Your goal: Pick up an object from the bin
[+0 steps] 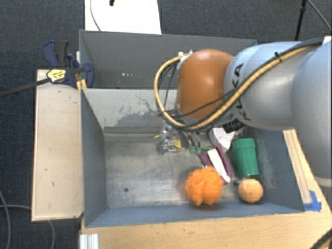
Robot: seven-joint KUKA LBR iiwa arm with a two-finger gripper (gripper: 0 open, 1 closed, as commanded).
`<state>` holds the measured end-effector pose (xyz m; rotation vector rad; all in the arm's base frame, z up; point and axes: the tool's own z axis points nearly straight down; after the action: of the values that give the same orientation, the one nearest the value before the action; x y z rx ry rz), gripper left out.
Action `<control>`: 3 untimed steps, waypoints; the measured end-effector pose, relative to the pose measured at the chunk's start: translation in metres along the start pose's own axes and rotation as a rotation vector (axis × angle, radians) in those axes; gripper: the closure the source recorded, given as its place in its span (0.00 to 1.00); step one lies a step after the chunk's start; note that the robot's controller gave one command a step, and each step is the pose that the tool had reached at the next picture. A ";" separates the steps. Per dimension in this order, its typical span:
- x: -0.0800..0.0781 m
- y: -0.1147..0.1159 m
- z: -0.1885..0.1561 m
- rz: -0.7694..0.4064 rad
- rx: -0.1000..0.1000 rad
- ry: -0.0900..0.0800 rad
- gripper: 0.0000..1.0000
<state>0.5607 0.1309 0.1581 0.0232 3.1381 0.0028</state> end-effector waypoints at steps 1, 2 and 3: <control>-0.005 -0.011 -0.011 -0.017 0.001 -0.001 1.00; -0.002 -0.058 -0.007 -0.115 0.000 0.001 1.00; 0.007 -0.092 -0.014 -0.250 0.004 0.004 1.00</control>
Offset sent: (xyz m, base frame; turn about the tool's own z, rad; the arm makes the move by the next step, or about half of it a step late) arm -0.0028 -0.1005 0.0026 -0.1712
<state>0.5525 0.0392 0.1716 -0.3682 3.1203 -0.0044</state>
